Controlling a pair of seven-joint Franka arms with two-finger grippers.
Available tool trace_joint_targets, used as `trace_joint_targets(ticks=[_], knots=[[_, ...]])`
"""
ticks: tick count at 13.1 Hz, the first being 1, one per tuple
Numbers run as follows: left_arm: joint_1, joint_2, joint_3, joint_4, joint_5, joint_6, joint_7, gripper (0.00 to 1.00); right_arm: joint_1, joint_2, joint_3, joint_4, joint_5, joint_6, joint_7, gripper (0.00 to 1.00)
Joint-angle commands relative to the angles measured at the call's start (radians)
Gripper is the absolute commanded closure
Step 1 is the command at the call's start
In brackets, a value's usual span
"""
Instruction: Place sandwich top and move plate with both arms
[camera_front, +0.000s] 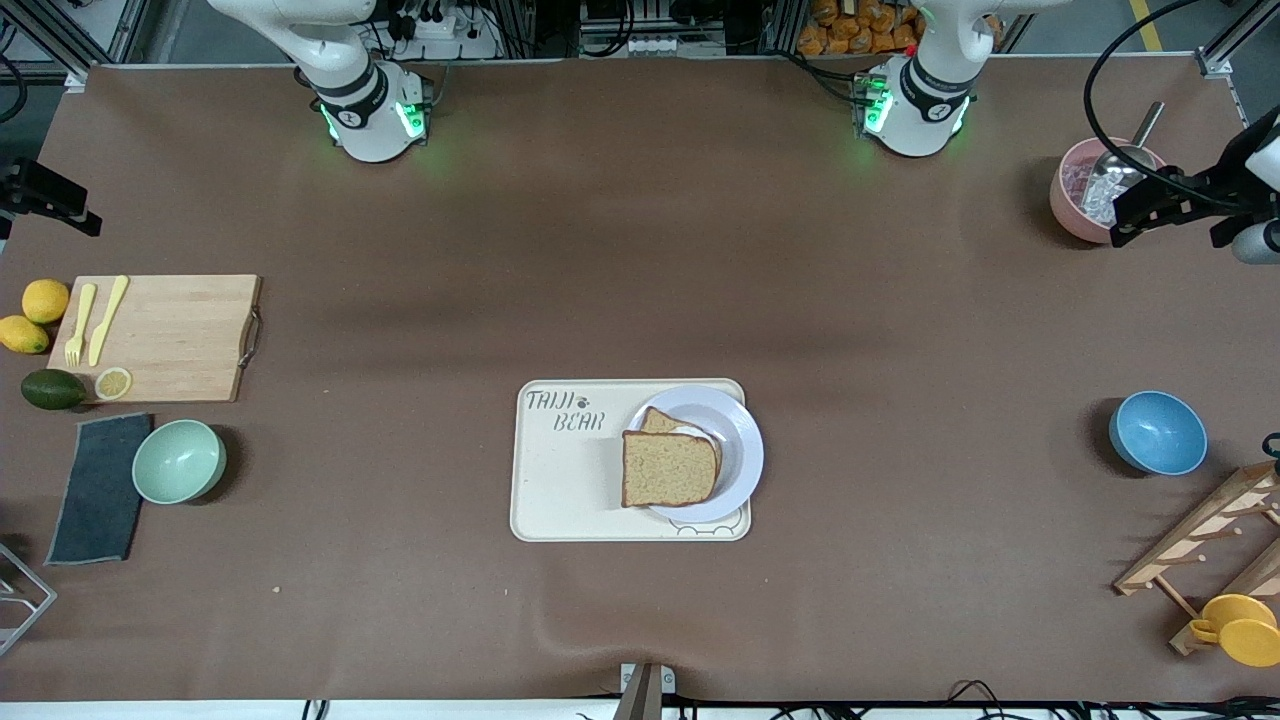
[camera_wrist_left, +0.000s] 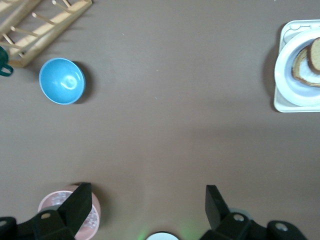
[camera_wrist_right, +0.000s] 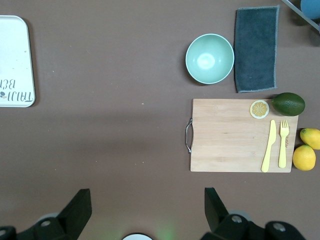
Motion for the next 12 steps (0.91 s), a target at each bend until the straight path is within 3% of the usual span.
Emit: trace_joint_targets(ticks=[1, 12], knots=[[-0.002, -0.041, 0.000, -0.040, -0.021, 0.001, -0.046, 0.00, -0.022, -0.006, 0.013, 0.002, 0.016, 0.002, 0.008, 0.00], [-0.002, -0.023, 0.005, -0.025, -0.007, 0.000, -0.068, 0.00, -0.006, -0.006, 0.018, 0.000, 0.016, 0.022, 0.008, 0.00]])
